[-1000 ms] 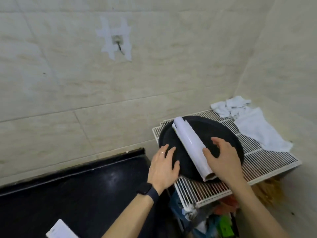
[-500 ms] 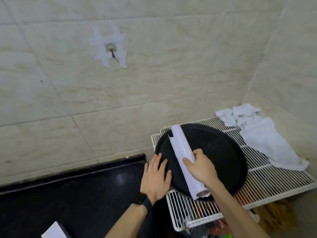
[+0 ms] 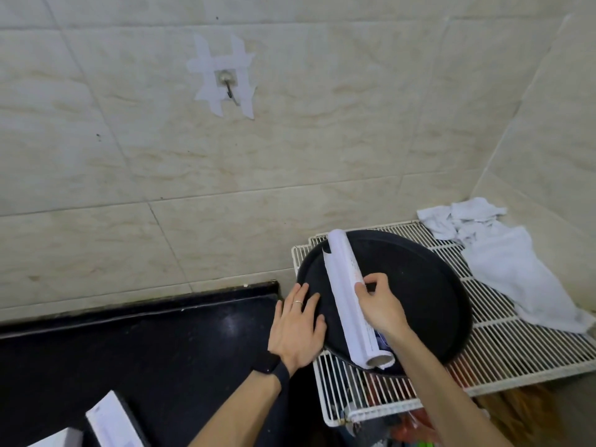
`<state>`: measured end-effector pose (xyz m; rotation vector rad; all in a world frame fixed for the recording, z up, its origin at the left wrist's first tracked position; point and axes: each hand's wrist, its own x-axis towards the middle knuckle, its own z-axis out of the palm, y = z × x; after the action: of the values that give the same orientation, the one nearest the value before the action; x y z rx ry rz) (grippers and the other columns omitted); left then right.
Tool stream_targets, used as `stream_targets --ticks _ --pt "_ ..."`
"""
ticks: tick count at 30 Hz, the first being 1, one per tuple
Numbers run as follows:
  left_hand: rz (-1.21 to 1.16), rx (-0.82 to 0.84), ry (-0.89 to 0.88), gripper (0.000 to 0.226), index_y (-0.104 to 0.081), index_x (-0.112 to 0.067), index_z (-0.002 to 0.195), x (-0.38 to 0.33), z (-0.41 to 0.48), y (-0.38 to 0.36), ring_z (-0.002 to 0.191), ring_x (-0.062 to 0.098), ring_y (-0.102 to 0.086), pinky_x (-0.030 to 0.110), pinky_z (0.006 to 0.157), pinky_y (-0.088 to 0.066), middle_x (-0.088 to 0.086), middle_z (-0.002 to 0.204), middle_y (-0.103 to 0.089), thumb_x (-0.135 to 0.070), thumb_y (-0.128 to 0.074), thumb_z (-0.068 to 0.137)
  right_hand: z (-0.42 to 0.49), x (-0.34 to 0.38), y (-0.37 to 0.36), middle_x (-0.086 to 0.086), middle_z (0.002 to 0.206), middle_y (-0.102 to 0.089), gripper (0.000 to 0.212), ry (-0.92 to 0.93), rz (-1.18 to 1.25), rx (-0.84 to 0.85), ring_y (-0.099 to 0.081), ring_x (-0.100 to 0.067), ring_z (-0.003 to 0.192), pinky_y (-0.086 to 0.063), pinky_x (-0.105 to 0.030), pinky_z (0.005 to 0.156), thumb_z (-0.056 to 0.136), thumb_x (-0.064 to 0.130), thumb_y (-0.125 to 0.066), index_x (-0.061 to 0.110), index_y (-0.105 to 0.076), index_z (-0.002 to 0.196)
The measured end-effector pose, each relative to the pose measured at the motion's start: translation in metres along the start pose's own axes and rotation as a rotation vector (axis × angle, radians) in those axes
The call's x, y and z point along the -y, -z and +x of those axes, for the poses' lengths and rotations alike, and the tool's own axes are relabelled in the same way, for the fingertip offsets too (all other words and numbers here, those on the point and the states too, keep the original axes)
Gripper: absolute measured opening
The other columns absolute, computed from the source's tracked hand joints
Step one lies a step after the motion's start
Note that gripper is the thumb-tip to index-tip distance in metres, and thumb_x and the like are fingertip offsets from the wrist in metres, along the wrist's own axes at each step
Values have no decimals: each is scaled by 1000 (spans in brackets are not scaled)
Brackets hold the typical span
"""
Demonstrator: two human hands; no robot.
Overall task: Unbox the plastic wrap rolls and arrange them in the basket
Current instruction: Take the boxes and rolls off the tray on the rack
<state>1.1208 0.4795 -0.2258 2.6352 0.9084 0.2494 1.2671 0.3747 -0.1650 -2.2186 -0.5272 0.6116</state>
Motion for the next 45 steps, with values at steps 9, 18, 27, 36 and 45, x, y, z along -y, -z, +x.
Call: stream_targets --ticks 9,18,27,36,45 --pt "18 19 8 55 -27 -25 155 -3 -1 2 152 12 6 46 123 -5 -3 166 -11 -39 -30 102 15 5 -1 -4 77 -78 44 -120 165 239 -75 -20 73 -61 -41 79 70 47 -79 9 -74 92" --pt "-42 -18 24 53 -27 -28 154 9 -9 21 152 15 -4 42 124 -6 -1 165 -15 -43 -29 104 0 14 8 -8 93 -71 46 -48 205 222 -74 -24 77 -58 -37 60 69 29 -81 16 -52 103" --pt "-5 -164 361 56 -33 -23 152 144 -93 70 151 25 -14 35 123 -11 4 161 -28 -41 -43 99 -57 74 -66 -10 72 -71 33 203 410 514 -65 -23 62 -54 -31 56 76 11 -75 7 -57 103" --pt "-36 -84 756 60 -36 -18 151 268 -212 59 146 28 -26 37 120 -21 10 158 -32 -34 -51 95 -115 60 -231 7 88 -69 48 259 -87 631 -67 -11 74 -51 -28 62 61 45 -74 28 -51 100" --pt "2 67 954 69 -25 -25 154 327 -261 26 151 36 -4 46 122 -9 9 166 -9 -41 -49 91 -144 9 -352 0 104 -64 44 240 -533 602 -64 -23 92 -56 -38 77 79 40 -68 24 -38 108"
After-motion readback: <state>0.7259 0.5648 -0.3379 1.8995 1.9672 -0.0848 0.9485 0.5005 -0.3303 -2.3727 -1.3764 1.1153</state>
